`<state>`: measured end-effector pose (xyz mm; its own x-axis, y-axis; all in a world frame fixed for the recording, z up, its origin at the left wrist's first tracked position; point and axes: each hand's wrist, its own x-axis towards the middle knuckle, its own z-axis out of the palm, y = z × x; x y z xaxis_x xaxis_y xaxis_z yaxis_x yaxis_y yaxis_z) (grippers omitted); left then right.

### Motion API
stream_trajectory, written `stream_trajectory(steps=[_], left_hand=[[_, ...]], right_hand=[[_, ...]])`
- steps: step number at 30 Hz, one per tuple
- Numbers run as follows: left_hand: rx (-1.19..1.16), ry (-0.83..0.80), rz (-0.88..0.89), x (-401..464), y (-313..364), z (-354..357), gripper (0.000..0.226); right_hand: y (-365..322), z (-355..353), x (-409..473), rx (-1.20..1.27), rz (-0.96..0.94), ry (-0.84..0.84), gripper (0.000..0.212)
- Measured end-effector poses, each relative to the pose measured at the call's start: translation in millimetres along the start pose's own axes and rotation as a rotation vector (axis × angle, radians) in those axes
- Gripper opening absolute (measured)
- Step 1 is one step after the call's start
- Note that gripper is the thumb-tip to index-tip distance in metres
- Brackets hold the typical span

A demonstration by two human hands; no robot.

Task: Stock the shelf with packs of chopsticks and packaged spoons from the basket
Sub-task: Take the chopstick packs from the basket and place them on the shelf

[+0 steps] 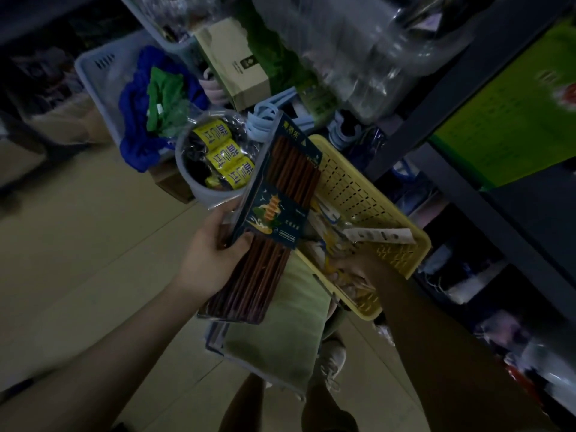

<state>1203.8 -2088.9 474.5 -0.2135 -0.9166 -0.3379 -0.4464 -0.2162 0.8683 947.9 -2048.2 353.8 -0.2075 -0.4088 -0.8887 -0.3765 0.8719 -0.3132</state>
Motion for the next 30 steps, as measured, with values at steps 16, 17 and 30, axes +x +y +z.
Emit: stream_trajectory(steps=[16, 17, 30], left_hand=[[0.184, -0.09, 0.227, -71, 53, -18, 0.037], [0.187, -0.096, 0.284, -79, 66, -16, 0.033], [-0.001, -0.343, 0.632, -172, 204, 105, 0.029]], right_hand=[[12, -58, -230, 0.053, -0.666, 0.501, 0.034], [20, -67, -252, 0.052, -0.707, 0.59, 0.038], [132, -230, -451, -0.247, -0.467, 1.583, 0.058]])
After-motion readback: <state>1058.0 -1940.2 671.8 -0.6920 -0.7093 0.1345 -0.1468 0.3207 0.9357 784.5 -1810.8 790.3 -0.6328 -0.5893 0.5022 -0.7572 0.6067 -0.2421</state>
